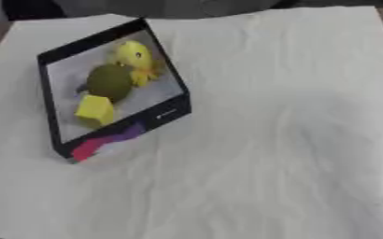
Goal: Pick up objects on the table and place them in the box.
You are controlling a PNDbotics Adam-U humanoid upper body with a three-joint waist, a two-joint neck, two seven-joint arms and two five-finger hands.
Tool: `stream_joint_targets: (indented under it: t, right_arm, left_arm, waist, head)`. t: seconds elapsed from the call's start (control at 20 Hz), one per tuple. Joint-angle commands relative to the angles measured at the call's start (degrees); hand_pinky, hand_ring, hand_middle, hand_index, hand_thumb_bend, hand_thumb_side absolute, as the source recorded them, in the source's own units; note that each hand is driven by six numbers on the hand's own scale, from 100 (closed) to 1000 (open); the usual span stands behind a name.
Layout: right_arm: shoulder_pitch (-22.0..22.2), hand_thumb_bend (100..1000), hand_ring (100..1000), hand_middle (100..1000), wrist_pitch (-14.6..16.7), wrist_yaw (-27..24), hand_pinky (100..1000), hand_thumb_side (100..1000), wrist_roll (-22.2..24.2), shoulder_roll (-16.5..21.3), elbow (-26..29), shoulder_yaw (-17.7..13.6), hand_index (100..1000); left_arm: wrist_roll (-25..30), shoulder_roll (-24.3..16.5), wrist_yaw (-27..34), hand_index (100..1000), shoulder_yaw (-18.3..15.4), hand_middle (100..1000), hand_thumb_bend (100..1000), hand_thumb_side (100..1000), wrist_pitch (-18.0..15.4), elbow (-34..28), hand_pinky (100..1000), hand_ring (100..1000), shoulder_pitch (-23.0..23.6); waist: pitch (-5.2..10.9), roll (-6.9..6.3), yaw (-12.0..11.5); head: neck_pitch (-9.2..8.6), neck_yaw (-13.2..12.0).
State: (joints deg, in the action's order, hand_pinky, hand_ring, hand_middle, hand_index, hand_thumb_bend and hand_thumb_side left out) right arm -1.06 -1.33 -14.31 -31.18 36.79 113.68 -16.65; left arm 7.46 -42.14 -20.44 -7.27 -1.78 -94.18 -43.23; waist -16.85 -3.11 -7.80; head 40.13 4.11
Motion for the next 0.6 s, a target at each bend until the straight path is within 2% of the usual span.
stream_joint_targets:
  t: [0.05,0.3,0.6]
  right_arm:
    - [0.21,100,1000,660,0.20,0.61,948,539,-0.94,1.05,0.91,-1.25,886]
    - [0.62,100,1000,659,0.89,0.89,946,536,-1.59,-0.10,0.91,-1.66,886]
    - [0.81,100,1000,660,1.85,1.32,944,531,-1.81,-1.57,0.91,-1.71,885]
  left_arm:
    - [-2.91,-3.61,2.87,868,-4.04,777,100,706,2.51,-4.69,841,775,2.36]
    - [-7.40,-2.44,7.36,871,-6.54,781,100,730,6.15,-8.29,846,777,9.66]
    - [-12.65,1.88,12.62,880,-7.90,788,121,758,3.42,-10.41,853,782,18.20]
  waist:
    - [0.90,1.52,-0.54]
    - [0.39,3.16,-1.16]
    - [-0.13,5.26,-1.17]
  head:
    - [-0.31,1.28]
    - [-0.75,2.98]
    - [-1.45,3.59]
